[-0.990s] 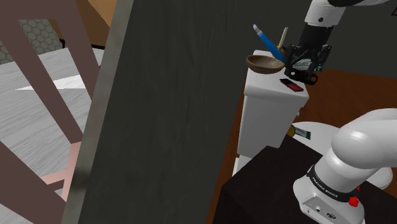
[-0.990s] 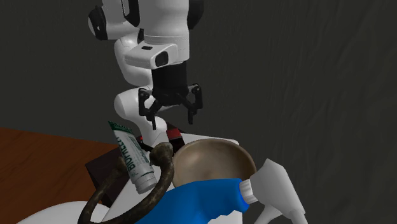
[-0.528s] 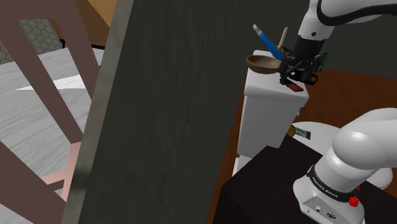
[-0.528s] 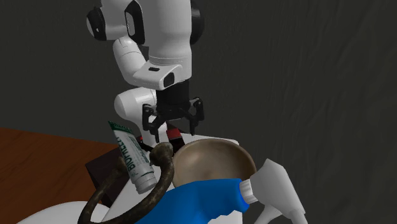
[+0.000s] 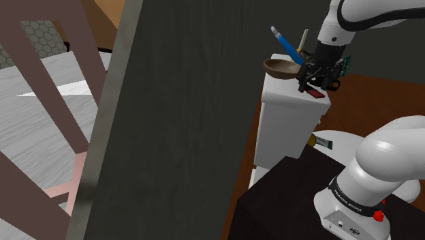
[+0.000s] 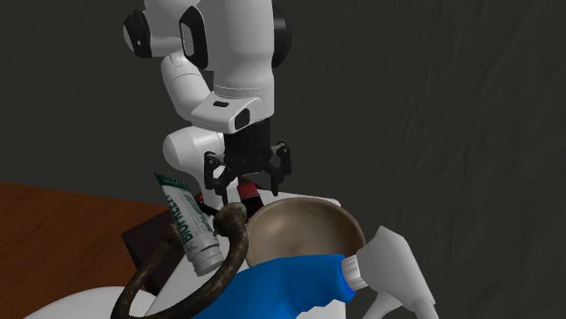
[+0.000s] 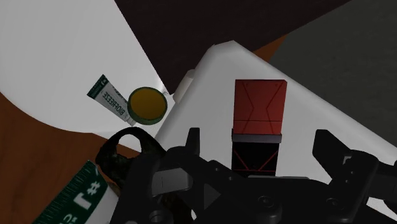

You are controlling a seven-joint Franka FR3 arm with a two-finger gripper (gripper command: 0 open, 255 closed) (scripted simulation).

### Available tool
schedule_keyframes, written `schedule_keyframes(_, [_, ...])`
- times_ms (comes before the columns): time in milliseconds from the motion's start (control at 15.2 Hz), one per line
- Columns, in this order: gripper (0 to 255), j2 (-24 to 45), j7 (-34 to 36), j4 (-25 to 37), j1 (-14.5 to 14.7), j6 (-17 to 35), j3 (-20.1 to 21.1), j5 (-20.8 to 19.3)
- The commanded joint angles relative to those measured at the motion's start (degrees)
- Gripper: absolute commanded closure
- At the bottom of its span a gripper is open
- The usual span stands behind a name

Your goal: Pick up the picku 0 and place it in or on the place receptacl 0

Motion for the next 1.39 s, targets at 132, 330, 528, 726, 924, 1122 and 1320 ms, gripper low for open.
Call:
schedule_keyframes(132, [255,0.08,0.03,0.08,0.03,0.01,0.03,0.03])
schedule_keyframes(330, [255,0.38,-0.16,0.26,-0.06,0.14,-0.17,-0.11])
schedule_keyframes(528, [255,0.24,0.0,0.17,0.03,0.09,0.0,0.02])
schedule_keyframes(726, [255,0.09,-0.1,1.57,-0.04,-1.48,0.19,0.18])
schedule_keyframes(924, [255,0.33,-0.17,4.0,0.05,-3.67,0.35,0.35])
schedule_keyframes(1122, [255,0.68,-0.24,6.5,0.13,-5.81,0.51,0.52])
schedule_keyframes(1320, [255,1.14,-0.31,9.06,0.2,-7.91,0.65,0.67])
